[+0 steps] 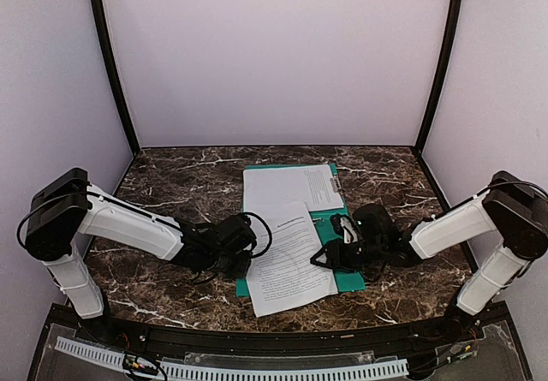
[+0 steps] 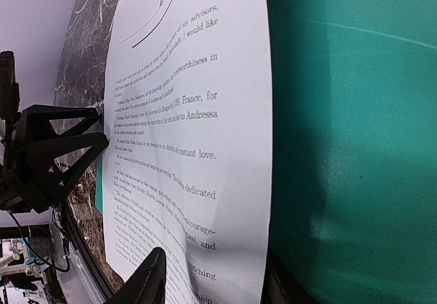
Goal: Put the files into the folder
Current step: Pass from the left arm to the right
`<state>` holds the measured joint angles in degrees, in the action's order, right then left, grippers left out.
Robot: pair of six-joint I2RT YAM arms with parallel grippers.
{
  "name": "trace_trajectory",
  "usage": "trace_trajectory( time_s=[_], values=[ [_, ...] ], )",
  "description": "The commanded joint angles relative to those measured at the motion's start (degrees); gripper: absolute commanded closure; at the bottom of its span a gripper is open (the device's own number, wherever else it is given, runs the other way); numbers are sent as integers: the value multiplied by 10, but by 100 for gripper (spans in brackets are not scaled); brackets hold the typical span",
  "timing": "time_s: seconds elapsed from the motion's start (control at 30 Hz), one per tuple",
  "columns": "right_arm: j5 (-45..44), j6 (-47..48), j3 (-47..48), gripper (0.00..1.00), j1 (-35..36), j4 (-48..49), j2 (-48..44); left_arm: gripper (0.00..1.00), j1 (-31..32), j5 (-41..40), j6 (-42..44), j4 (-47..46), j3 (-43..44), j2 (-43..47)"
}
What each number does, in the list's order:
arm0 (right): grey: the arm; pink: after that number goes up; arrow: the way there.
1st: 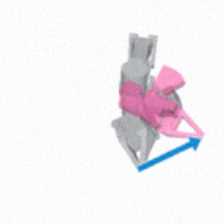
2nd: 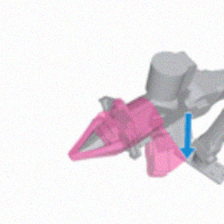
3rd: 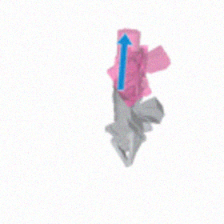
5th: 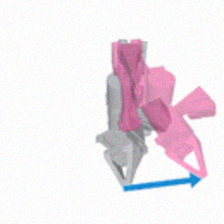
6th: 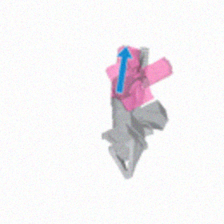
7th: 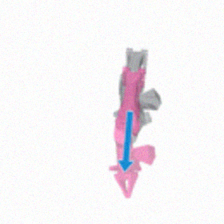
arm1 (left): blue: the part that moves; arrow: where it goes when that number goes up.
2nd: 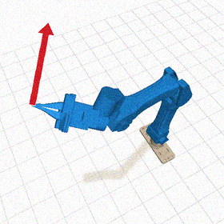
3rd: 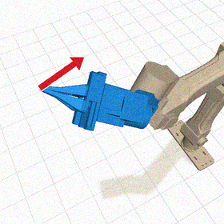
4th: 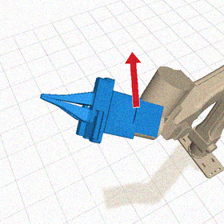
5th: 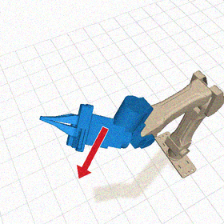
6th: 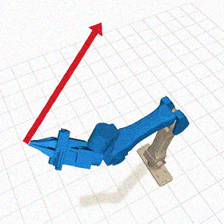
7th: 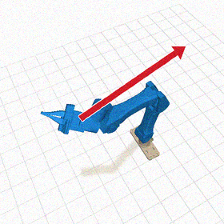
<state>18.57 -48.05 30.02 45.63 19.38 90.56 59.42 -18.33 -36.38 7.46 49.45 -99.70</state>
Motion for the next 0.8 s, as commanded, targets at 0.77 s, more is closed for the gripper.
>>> trace_trajectory(
  time_s=[0.77],
  values=[
    [147,22,16,60,-68,93,94,56,3,26,22,124,-43,-81]
  ],
)
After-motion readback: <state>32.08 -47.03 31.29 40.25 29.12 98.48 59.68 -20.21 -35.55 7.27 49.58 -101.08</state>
